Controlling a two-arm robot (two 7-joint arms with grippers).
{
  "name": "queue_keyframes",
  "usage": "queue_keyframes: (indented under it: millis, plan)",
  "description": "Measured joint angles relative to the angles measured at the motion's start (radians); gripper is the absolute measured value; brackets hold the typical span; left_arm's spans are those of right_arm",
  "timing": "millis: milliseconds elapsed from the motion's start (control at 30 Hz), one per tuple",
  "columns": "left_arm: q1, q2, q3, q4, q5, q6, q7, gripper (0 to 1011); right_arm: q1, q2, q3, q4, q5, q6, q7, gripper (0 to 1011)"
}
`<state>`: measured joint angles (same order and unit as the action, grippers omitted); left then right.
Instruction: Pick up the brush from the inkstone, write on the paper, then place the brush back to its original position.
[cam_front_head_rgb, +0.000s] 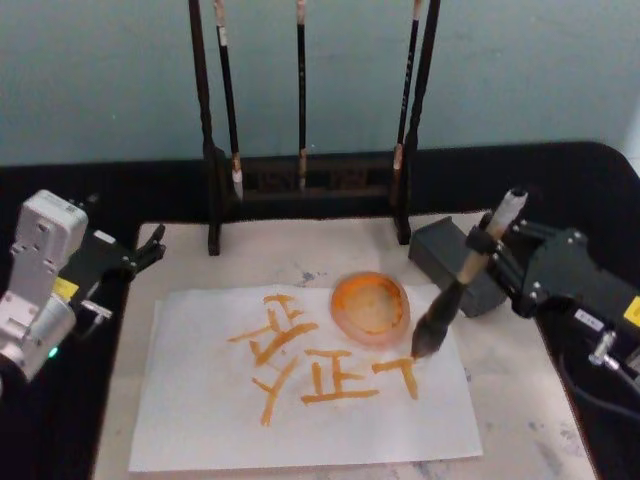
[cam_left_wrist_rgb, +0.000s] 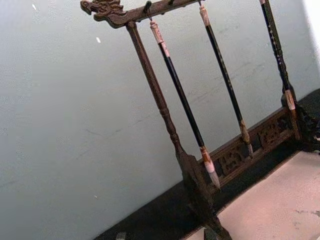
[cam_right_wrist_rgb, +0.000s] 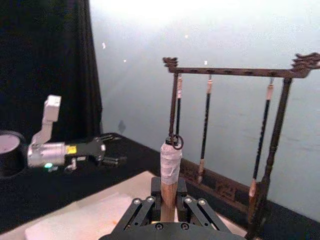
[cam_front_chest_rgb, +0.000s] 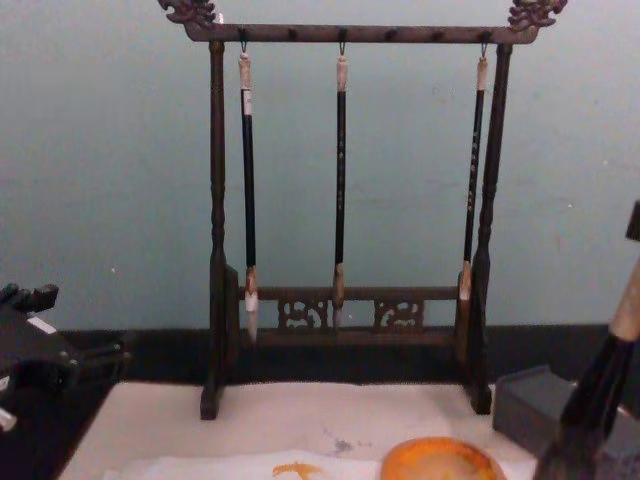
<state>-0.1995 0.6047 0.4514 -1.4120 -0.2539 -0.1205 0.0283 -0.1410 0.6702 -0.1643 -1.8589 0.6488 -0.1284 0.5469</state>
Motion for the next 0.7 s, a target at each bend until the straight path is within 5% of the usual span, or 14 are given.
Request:
queue_keyframes:
  millis: [300, 700]
  plan:
    - [0.000, 0.000, 0.000, 0.000, 0.000, 0.000, 0.000, 1010, 0.075, -0.048, -0.002, 0.063, 0.086, 0.067, -0.026, 174]
    - [0.000, 0.000, 0.000, 0.000, 0.000, 0.000, 0.000, 1010, 0.212, -0.127, -0.017, 0.207, 0.293, 0.215, -0.082, 174]
